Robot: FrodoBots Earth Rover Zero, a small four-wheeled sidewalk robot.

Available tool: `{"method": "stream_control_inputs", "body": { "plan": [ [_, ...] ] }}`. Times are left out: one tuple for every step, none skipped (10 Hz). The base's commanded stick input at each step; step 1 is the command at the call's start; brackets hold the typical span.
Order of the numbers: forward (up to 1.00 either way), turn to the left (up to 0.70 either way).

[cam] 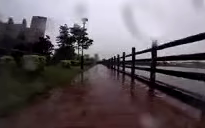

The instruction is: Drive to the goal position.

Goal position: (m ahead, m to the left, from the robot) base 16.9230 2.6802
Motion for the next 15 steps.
{"method": "stream_control_inputs", "body": {
  "plan": [
    [1.0,0.0],
    [1.0,0.0],
    [1.0,0.0],
    [1.0,0.0],
    [1.0,0.0],
    [1.0,0.0],
    [1.0,0.0],
    [1.0,0.0],
    [1.0,0.0],
    [1.0,0.0],
    [1.0,0.0],
    [1.0,0.0],
    [1.0,0.0],
    [1.0,0.0],
    [1.0,0.0]
  ]
}}
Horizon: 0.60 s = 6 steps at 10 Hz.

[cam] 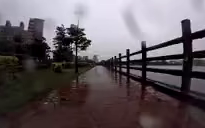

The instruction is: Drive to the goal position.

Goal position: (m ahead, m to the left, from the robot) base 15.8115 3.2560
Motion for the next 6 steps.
{"method": "stream_control_inputs", "body": {
  "plan": [
    [1.0,0.0],
    [1.0,0.0],
    [1.0,0.0],
    [1.0,0.0],
    [1.0,0.0],
    [1.0,0.0]
  ]
}}
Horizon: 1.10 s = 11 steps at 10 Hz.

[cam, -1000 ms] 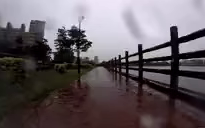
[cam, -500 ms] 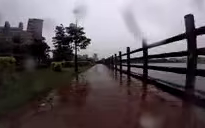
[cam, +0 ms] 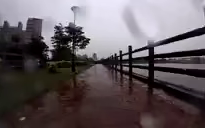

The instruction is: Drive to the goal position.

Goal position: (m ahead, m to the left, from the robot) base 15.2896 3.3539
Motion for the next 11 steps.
{"method": "stream_control_inputs", "body": {
  "plan": [
    [1.0,0.0],
    [1.0,0.0],
    [1.0,0.0],
    [1.0,0.0],
    [1.0,0.0],
    [1.0,0.0],
    [1.0,0.0],
    [1.0,0.0],
    [1.0,0.0],
    [1.0,0.0],
    [1.0,0.0]
  ]
}}
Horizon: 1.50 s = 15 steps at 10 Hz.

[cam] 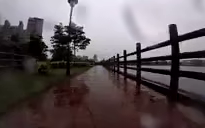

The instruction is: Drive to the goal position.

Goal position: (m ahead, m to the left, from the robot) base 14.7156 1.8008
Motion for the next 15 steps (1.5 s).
{"method": "stream_control_inputs", "body": {
  "plan": [
    [1.0,0.0],
    [1.0,0.0],
    [1.0,0.0],
    [1.0,0.0],
    [1.0,0.0],
    [1.0,0.0],
    [1.0,0.0],
    [1.0,0.0],
    [1.0,0.0],
    [1.0,0.0],
    [1.0,0.0],
    [1.0,0.0],
    [1.0,0.0],
    [1.0,0.0],
    [1.0,0.0]
  ]
}}
